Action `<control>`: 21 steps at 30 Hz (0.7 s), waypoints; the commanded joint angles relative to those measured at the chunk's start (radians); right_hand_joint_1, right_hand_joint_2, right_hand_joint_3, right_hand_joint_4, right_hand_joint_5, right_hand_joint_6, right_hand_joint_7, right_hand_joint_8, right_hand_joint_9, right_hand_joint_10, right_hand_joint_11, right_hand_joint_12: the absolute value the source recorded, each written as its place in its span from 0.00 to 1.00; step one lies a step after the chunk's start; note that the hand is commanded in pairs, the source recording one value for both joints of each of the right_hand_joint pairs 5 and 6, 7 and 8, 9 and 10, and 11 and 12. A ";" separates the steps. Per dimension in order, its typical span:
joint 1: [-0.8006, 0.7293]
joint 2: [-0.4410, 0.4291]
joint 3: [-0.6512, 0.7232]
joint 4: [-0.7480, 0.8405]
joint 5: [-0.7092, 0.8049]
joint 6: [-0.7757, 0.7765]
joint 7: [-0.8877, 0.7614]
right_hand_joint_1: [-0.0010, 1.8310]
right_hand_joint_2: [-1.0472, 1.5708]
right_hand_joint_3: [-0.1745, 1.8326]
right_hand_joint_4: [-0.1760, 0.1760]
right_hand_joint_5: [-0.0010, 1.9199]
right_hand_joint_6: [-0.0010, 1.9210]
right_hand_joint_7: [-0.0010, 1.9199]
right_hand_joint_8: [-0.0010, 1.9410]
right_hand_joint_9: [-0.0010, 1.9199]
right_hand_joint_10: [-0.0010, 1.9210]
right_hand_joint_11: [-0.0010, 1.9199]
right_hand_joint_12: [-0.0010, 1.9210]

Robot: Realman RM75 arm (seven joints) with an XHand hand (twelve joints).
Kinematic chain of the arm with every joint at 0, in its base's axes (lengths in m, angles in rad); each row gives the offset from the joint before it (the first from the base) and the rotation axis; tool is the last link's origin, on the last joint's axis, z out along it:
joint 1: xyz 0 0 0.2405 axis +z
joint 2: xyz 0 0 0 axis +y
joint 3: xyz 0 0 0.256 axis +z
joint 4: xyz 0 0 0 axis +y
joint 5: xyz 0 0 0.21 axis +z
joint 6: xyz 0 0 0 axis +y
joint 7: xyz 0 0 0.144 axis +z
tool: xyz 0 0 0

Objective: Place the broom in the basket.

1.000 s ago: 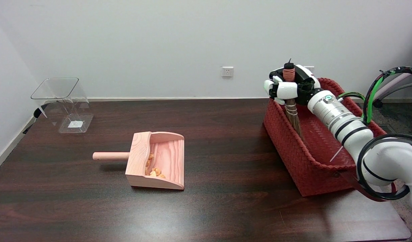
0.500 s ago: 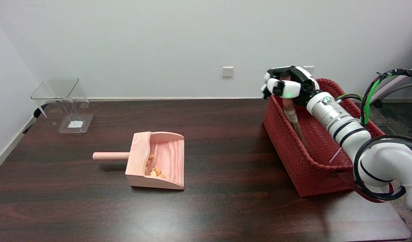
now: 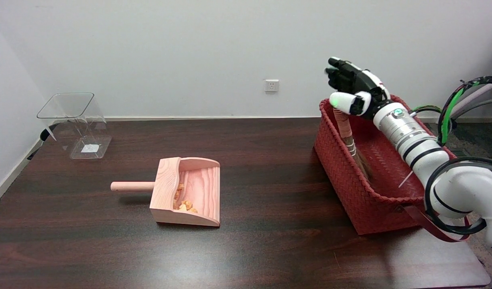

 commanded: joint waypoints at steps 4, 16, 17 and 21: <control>0.036 0.005 0.133 -0.069 -0.215 0.085 0.001 0.61 0.09 1.00 0.50 0.09 0.09 0.09 0.08 0.09 0.09 0.09 0.09; 0.101 0.020 0.073 -0.081 -0.259 0.101 0.011 0.59 0.12 1.00 0.50 0.09 0.09 0.06 0.06 0.09 0.09 0.09 0.09; 0.101 0.020 0.072 -0.080 -0.263 0.095 0.011 0.59 0.12 1.00 0.50 0.09 0.09 0.06 0.06 0.09 0.09 0.09 0.09; 0.101 0.020 0.071 -0.081 -0.302 0.093 0.011 0.59 0.13 1.00 0.50 0.09 0.09 0.05 0.05 0.09 0.09 0.09 0.09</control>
